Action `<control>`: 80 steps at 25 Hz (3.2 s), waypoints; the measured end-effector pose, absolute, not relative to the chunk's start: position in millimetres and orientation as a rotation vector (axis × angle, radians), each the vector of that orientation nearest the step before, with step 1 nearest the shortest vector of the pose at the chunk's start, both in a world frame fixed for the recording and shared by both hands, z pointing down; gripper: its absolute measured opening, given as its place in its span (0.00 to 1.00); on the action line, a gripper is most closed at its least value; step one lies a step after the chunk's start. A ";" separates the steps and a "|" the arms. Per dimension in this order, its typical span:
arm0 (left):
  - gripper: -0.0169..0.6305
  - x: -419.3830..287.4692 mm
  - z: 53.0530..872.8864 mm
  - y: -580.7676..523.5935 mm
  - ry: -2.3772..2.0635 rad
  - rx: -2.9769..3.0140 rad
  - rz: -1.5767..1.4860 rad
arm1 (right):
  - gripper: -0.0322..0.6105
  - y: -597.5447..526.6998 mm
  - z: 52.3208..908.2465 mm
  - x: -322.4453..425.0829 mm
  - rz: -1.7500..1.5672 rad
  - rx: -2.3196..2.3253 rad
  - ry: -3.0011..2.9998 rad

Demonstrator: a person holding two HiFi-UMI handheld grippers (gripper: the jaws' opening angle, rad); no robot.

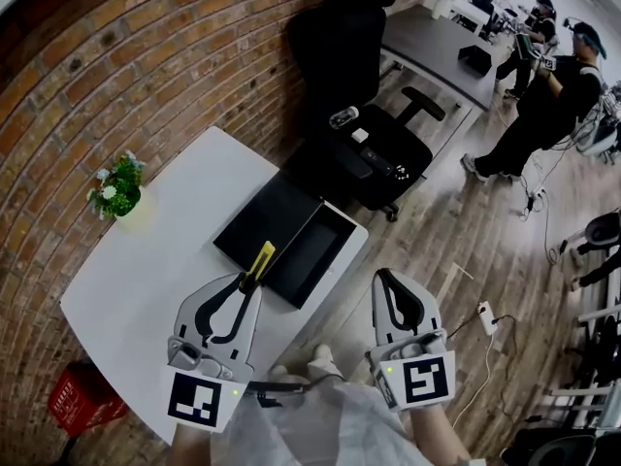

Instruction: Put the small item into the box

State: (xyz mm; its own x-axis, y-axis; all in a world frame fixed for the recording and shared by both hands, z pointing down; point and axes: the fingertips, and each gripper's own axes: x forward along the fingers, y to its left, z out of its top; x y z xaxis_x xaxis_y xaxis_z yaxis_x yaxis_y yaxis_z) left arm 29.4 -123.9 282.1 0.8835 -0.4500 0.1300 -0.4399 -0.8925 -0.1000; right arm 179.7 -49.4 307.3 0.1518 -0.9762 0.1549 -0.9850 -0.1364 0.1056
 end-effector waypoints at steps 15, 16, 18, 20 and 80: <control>0.14 121.0 335.2 -135.8 0.466 -3.098 -0.445 | 0.12 -14.7 334.3 217.5 0.223 2.313 -1.780; 0.14 126.8 342.0 -136.5 0.453 -3.099 -0.474 | 0.12 -12.1 336.3 219.7 0.231 2.324 -1.776; 0.14 137.3 359.0 -139.6 0.431 -3.088 -0.543 | 0.12 -8.4 339.8 224.0 0.240 2.349 -1.775; 0.14 146.8 378.1 -143.9 0.412 -3.072 -0.620 | 0.12 -5.4 347.4 227.1 0.269 2.345 -1.768; 0.06 116.6 340.3 -171.7 0.749 -3.134 -0.547 | 0.13 -29.3 316.3 189.8 0.124 2.202 -1.942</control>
State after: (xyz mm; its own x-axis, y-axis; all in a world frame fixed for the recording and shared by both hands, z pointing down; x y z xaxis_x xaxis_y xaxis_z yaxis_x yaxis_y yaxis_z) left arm 116.6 -171.7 340.3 0.8397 -0.4162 0.3489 -0.4587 -0.8875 0.0451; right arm 189.8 -29.3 316.3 0.1319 -0.9717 0.1959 -0.9888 -0.1149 0.0955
